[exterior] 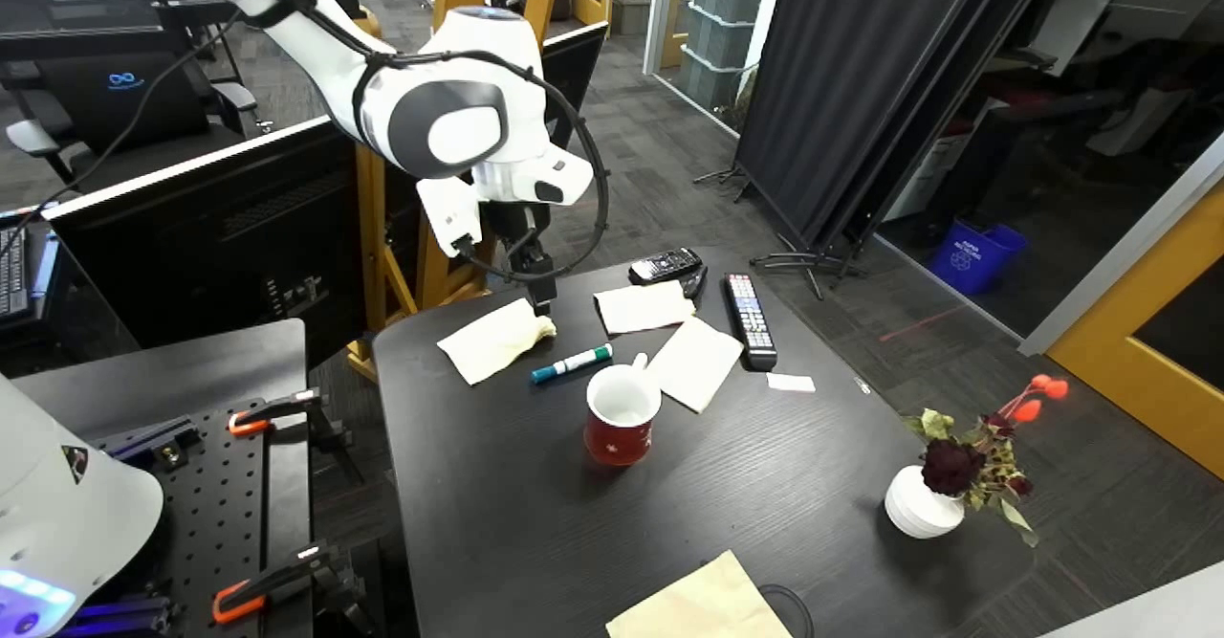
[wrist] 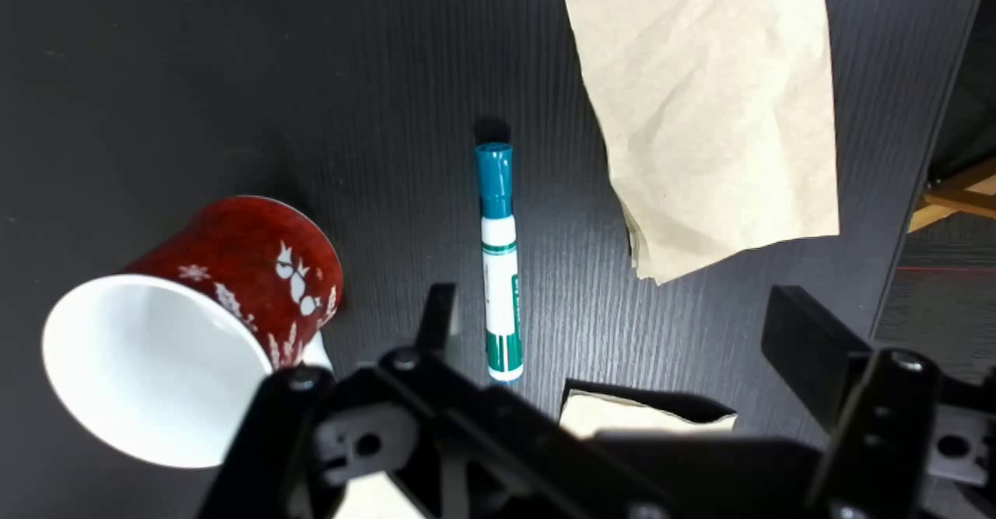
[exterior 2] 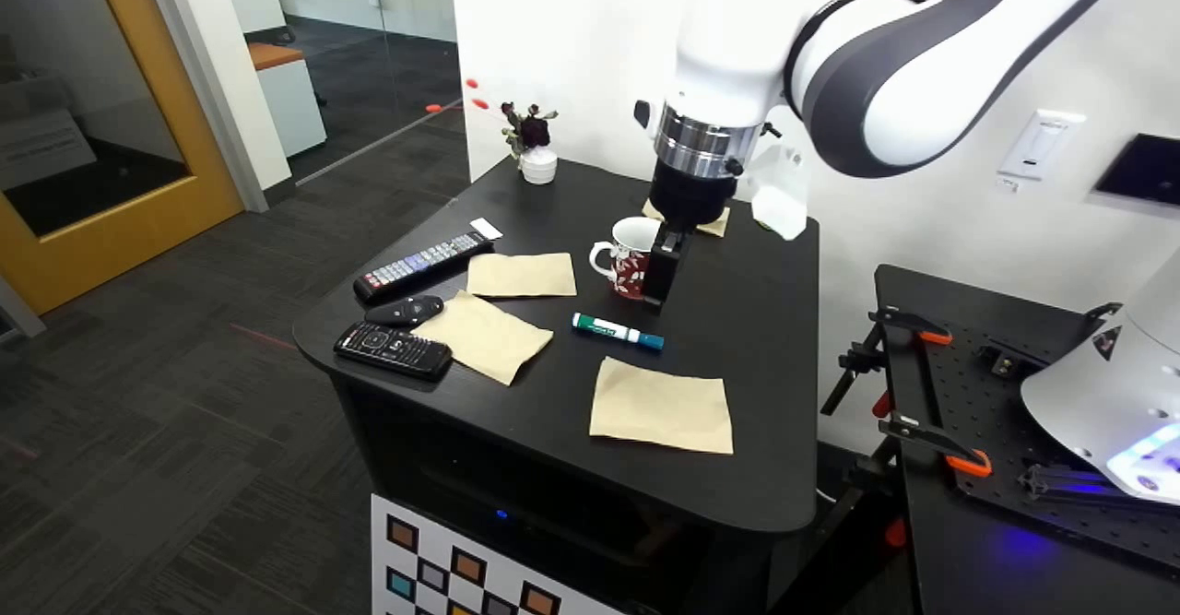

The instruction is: Pick up the pen from the table and put it in the red mug cup.

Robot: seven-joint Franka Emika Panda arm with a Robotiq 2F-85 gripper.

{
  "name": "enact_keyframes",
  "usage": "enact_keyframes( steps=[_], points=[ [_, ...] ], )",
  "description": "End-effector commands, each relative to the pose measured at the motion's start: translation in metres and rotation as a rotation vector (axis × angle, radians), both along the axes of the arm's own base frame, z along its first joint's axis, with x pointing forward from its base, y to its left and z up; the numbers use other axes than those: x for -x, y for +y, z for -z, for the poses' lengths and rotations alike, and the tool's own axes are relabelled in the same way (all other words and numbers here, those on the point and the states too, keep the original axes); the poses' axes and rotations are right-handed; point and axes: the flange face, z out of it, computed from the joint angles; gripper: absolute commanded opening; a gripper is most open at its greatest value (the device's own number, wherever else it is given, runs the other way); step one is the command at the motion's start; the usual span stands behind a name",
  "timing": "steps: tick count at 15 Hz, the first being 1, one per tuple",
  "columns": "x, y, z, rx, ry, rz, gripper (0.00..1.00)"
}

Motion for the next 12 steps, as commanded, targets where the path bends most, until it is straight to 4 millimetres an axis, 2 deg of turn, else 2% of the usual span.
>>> enact_keyframes(
  steps=[1, 6, 12],
  points=[
    [-0.023, -0.006, 0.018, 0.002, -0.017, 0.023, 1.0],
    [-0.042, -0.022, 0.041, -0.025, -0.031, 0.019, 1.0],
    [-0.053, -0.032, 0.065, -0.047, 0.006, 0.003, 1.0]
  ],
)
